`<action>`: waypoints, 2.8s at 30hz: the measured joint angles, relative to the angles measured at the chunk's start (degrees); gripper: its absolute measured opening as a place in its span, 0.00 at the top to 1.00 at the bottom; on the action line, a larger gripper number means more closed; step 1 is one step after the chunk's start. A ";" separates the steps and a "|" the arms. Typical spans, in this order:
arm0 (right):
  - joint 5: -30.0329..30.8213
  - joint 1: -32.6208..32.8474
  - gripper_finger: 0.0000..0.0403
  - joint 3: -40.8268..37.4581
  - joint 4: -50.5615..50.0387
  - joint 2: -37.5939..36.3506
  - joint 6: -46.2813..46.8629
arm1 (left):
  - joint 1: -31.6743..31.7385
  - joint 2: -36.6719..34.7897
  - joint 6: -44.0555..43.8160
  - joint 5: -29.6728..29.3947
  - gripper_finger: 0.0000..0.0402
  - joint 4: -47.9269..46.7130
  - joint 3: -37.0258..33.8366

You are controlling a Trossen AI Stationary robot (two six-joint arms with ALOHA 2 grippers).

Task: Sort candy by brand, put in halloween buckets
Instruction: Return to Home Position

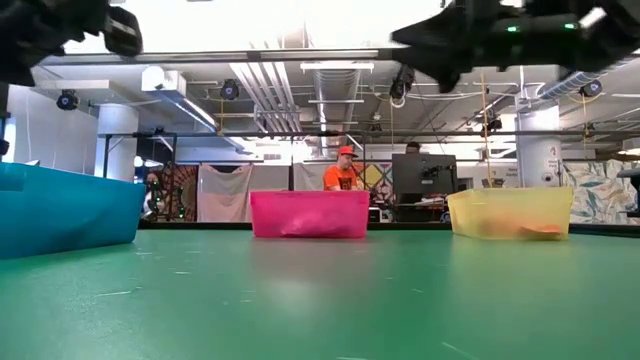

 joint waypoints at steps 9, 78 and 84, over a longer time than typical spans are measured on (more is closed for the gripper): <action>-0.22 0.73 0.50 -13.27 2.05 -18.01 2.50 | -0.07 -8.74 2.28 0.33 1.00 -6.45 -0.24; -11.43 1.51 0.50 -23.69 -24.57 -61.95 1.45 | -0.19 -7.39 9.19 1.68 1.00 -15.00 -8.81; -11.43 1.51 0.50 -23.69 -24.59 -61.95 1.45 | -0.19 -7.39 9.19 1.68 1.00 -14.98 -8.79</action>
